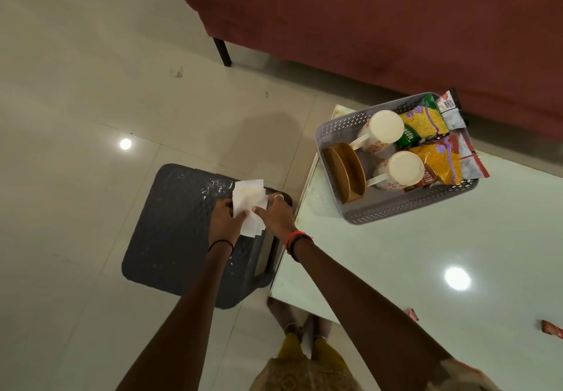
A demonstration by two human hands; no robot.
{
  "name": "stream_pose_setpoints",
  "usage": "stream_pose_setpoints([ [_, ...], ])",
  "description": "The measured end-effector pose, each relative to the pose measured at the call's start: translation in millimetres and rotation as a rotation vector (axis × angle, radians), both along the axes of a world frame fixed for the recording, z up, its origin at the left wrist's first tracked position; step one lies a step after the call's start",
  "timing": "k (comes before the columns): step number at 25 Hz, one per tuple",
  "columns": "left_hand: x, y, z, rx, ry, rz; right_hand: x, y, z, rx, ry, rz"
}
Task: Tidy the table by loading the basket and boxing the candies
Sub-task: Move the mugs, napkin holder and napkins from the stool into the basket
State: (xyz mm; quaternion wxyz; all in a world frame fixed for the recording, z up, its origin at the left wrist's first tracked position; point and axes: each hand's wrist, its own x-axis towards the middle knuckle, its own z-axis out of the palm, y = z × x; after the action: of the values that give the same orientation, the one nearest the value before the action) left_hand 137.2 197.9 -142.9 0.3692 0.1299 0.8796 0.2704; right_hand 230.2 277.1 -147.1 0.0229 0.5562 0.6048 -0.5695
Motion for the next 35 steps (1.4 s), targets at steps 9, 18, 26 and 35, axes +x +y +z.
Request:
stream_pose_setpoints([
  [9,-15,30,40,0.084,-0.316,-0.037,25,17,22,-0.364,0.199,-0.096],
  [18,2,110,89,0.230,-0.275,-0.398,101,76,61,-0.510,0.550,-0.332],
  [26,24,211,82,0.162,0.160,-0.922,140,124,78,0.353,0.031,-0.379],
  [35,45,233,50,0.059,0.521,-1.211,138,117,54,0.583,-0.138,-0.162],
])
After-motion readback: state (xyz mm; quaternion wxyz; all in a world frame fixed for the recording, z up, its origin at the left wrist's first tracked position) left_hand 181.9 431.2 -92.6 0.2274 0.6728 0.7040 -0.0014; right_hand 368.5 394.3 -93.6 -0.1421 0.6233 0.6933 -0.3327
